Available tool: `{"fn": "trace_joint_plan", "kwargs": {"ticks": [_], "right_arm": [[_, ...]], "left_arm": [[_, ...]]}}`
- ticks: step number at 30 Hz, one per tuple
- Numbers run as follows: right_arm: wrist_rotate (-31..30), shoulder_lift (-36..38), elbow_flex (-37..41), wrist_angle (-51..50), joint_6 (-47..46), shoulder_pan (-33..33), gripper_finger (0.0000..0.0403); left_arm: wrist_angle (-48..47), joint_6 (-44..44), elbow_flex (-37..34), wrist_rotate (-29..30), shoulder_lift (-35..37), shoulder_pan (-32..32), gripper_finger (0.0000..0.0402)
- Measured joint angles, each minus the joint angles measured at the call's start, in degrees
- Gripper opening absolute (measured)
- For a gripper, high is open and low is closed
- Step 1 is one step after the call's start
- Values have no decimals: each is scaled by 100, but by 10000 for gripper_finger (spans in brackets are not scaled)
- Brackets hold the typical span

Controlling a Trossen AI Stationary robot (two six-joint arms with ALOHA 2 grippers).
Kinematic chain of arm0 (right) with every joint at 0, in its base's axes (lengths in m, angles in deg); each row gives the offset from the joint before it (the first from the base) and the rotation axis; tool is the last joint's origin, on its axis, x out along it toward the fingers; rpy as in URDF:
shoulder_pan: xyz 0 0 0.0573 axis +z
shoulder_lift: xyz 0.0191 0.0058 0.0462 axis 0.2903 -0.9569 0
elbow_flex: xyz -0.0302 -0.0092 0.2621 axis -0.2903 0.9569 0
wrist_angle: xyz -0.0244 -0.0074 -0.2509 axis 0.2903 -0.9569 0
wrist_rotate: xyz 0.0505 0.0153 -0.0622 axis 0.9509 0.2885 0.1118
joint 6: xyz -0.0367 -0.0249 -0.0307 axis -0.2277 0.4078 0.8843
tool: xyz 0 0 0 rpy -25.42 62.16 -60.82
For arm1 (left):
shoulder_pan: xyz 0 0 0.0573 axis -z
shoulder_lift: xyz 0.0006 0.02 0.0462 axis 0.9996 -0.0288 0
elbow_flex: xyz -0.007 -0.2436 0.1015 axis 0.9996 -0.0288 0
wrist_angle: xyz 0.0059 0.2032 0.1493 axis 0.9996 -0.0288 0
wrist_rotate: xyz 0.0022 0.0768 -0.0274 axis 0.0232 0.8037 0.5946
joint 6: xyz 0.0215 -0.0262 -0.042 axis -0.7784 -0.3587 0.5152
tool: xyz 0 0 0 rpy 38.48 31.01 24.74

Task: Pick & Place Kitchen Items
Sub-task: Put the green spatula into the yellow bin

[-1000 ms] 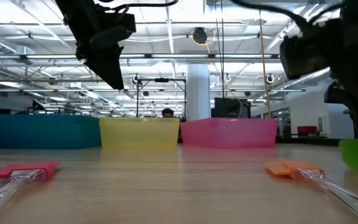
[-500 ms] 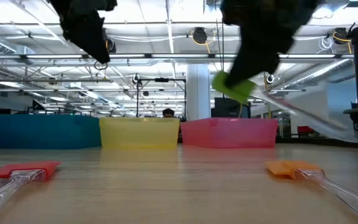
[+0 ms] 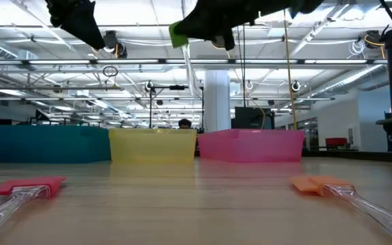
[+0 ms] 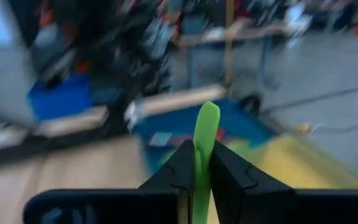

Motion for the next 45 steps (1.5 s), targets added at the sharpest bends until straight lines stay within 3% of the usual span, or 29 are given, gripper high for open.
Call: {"fn": "trace_joint_plan", "kwargs": {"ticks": [5,8,16,26,34,45], "right_arm": [[92,-427,0,1266,160,-657,29],[588,-819,-13,1946,71,-1017,23],[307,-1709,-11,2255,-510,-1710,25],[303,-2316,-20,2102,-1364,-2067,29],[319,-2317,-22,1091,-1830,-2121,30],[776,-2321,-15,736,-1617,-2204,38]], "left_arm": [[-13,-148,0,64,31,0,131],[-17,-164,0,64,31,0,131],[-50,-179,0,189,31,0,131],[-48,-175,0,264,29,0,131],[-46,-164,0,359,29,-9,131],[-44,-145,2,368,29,-9,131]]}}
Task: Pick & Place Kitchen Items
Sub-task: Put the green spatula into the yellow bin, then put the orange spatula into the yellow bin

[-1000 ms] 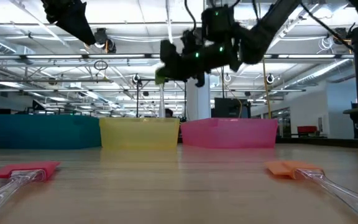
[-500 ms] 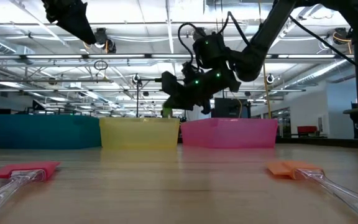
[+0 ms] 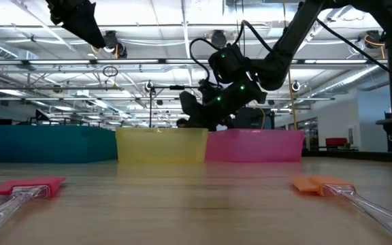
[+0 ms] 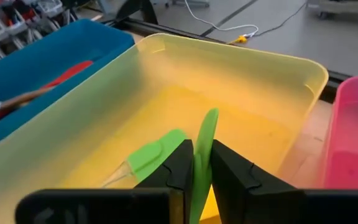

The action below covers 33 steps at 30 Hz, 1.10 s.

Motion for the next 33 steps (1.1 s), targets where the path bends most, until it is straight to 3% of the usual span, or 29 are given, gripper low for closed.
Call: {"fn": "trace_joint_plan", "kwargs": {"ticks": [8,21,33], "right_arm": [[2,-4,0,-2,349,0,44],[-2,-7,2,93,364,6,137],[-6,80,9,493,904,228,176]], "left_arm": [[0,0,0,2,0,0,131],[0,12,0,0,0,-2,131],[11,210,-271,-4,-2,-1,131]]}}
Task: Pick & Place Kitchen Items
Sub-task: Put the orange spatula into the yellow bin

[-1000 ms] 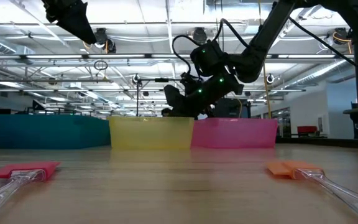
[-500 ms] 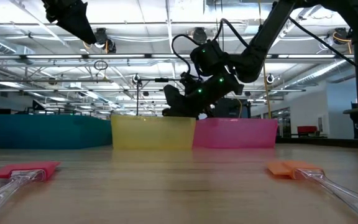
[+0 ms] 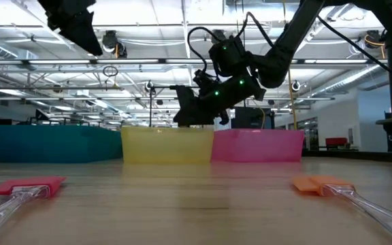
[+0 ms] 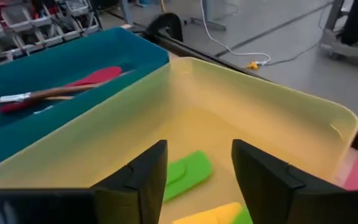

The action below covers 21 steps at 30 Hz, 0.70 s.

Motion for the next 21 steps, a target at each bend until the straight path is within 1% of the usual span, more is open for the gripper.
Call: {"fn": "trace_joint_plan", "kwargs": {"ticks": [5,7,9,11,17,21], "right_arm": [[25,279,-7,-67,20,253,178],[240,451,4,-349,160,400,176],[462,634,2,-545,310,580,174],[592,887,2,-966,341,797,173],[596,1434,0,-2214,342,1557,174],[596,1692,0,-2908,311,2061,177]], "left_arm": [[72,296,-404,-5,0,1,131],[202,403,-565,-47,0,-1,131],[361,442,-719,-229,0,1,131],[662,382,-885,-460,0,10,131],[1685,221,-1334,-1221,0,14,131],[2174,211,-1514,-1569,0,15,131]]}}
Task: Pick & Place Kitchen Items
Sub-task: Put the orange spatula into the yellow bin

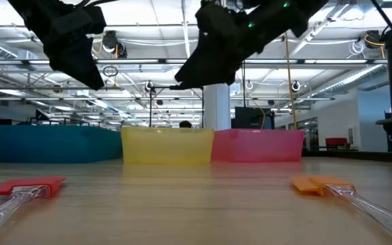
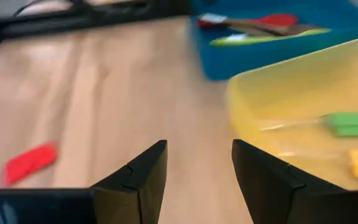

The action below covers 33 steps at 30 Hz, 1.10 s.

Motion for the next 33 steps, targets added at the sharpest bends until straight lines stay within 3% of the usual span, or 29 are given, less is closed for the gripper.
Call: {"fn": "trace_joint_plan", "kwargs": {"ticks": [11,22,33], "right_arm": [[47,98,-2,-1173,870,1116,179],[1505,104,-2,-1933,321,1600,179],[1508,126,0,-2391,1276,1853,179]], "left_arm": [[320,-253,-75,-94,0,-1,131],[567,-456,-75,-94,0,-1,131],[572,-665,-75,-99,0,-1,131]]}}
